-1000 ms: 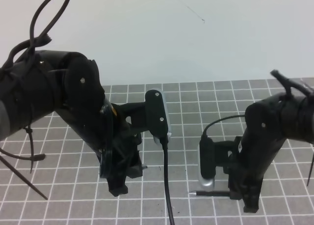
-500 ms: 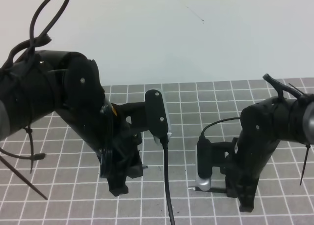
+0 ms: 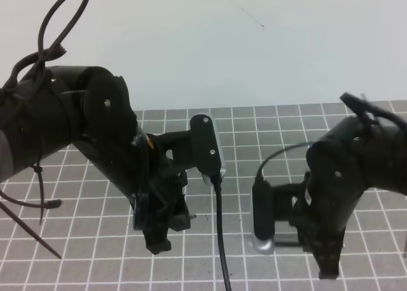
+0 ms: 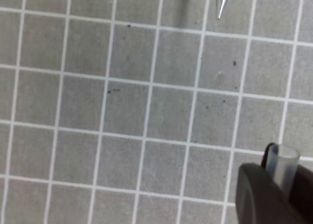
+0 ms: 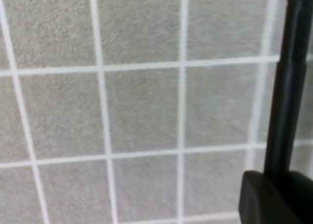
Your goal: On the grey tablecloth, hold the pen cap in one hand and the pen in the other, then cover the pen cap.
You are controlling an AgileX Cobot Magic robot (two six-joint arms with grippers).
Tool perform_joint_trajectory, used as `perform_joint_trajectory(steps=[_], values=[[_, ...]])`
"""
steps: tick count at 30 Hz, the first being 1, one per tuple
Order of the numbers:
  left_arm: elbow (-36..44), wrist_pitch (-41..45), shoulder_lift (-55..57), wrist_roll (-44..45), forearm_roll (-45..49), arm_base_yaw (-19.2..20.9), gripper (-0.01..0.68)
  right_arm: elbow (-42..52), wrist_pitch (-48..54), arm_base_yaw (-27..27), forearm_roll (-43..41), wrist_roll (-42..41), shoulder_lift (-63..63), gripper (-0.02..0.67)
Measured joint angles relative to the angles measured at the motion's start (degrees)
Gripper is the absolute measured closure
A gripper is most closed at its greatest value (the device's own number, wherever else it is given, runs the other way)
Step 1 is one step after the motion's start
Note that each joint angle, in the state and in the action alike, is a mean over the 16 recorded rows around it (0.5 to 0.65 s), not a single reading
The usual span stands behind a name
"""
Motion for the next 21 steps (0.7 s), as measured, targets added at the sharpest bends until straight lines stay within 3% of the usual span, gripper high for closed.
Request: perform_joint_trajectory(steps=[10, 21], values=[[0.00, 2.83, 0.00, -1.03, -0.87, 0.00, 0.616, 0.17, 2.17, 3.94, -8.19, 9.78, -10.68, 0.649], [0.00, 6.77, 0.00, -6.47, -1.52, 0.00, 0.616, 2.89, -1.74, 4.88, -18.50, 19.55, -15.34, 0.649]])
